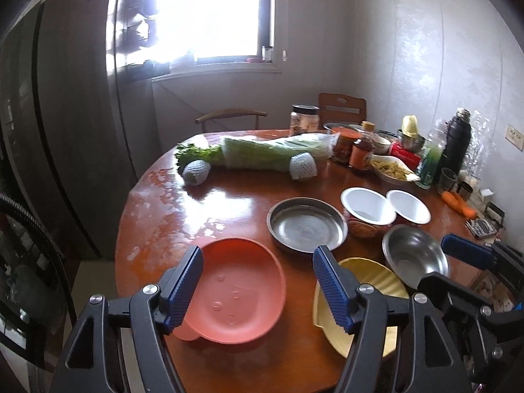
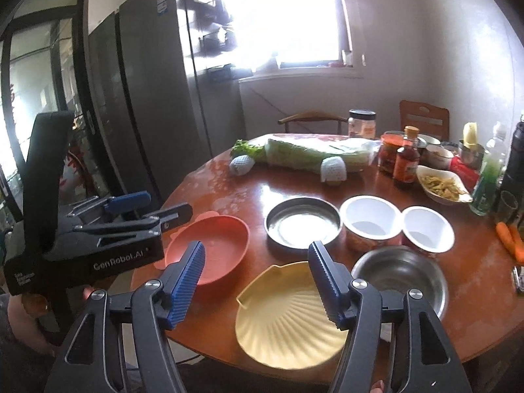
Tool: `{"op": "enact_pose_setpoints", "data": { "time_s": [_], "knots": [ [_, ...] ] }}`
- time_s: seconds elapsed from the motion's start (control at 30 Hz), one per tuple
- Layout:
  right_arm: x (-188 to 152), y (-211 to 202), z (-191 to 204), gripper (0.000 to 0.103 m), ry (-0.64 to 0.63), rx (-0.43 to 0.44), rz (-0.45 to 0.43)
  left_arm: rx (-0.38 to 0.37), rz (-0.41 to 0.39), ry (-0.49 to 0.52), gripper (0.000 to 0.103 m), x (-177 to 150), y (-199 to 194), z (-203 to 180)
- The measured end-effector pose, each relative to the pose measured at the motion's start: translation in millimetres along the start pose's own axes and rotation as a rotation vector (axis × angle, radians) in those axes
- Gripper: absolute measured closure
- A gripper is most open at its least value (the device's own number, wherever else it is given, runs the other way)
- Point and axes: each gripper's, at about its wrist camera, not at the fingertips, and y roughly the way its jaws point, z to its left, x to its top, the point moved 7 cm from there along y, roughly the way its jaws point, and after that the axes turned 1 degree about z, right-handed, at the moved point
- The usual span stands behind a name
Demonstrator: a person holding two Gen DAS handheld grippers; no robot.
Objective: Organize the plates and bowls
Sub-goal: 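Lower the pink plate onto the table and open the left tool, then grasp the yellow shell plate rim with the left tool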
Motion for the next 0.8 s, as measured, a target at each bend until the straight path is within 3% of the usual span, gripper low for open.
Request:
{"op": "enact_pose_setpoints", "data": {
  "time_s": [0.3, 0.8],
  "knots": [
    [-19, -17, -23, 0.035, 0.037, -0.032, 0.009, -0.043, 0.062, 0.044, 0.034, -23, 13, -37],
    [-68, -15, -45, 0.035, 0.095, -0.049, 0.088, -0.056, 0.158, 0.050, 0.034, -62, 47, -51]
  ]
}}
